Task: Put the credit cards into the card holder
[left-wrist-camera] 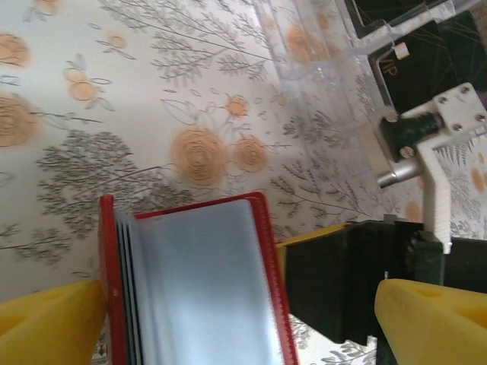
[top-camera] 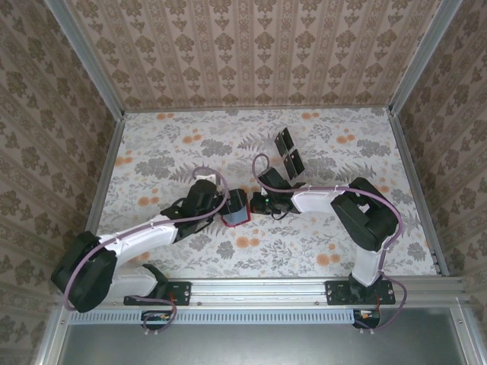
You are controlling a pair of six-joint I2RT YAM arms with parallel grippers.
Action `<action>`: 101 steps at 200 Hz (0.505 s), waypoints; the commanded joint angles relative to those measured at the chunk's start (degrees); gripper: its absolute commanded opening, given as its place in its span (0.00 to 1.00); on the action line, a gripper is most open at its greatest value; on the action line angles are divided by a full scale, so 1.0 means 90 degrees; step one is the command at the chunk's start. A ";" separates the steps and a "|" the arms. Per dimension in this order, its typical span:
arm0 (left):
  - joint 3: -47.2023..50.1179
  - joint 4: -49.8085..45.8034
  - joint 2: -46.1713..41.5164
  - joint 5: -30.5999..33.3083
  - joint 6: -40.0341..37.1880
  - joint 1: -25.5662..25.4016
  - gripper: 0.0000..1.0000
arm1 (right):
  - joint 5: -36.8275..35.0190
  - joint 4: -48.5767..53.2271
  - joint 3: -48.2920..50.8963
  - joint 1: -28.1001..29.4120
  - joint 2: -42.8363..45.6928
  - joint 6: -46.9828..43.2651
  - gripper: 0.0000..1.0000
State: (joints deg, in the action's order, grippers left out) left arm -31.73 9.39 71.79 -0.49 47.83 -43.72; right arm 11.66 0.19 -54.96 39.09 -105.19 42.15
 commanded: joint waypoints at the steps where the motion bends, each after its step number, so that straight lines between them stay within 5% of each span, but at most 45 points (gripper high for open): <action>1: -0.0304 0.0306 0.0248 -0.0044 0.0153 -0.0198 1.00 | 0.0056 0.0154 -0.0016 -0.0084 0.0043 0.0024 0.00; 26: -0.0458 0.0484 0.0577 -0.0029 0.0200 -0.0396 1.00 | 0.0025 0.0259 0.0027 -0.0261 0.0274 -0.0006 0.01; 47: -0.0563 0.0591 0.0848 0.0010 0.0237 -0.0533 1.00 | -0.0022 0.0367 0.0185 -0.0513 0.0604 -0.0005 0.26; 63: -0.0579 0.0690 0.1046 0.0052 0.0296 -0.0605 1.00 | -0.0053 0.0448 0.0342 -0.0737 0.0921 -0.0011 0.35; 101: -0.0446 0.0886 0.1436 0.0246 0.0436 -0.0704 1.00 | -0.0132 0.0742 0.0687 -0.1121 0.1583 -0.0103 0.38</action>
State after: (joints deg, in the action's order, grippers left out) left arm -35.68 14.96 82.91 -0.05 49.93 -49.47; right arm 11.77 3.31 -50.83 30.28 -94.80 42.13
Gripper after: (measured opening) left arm 0.997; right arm 0.380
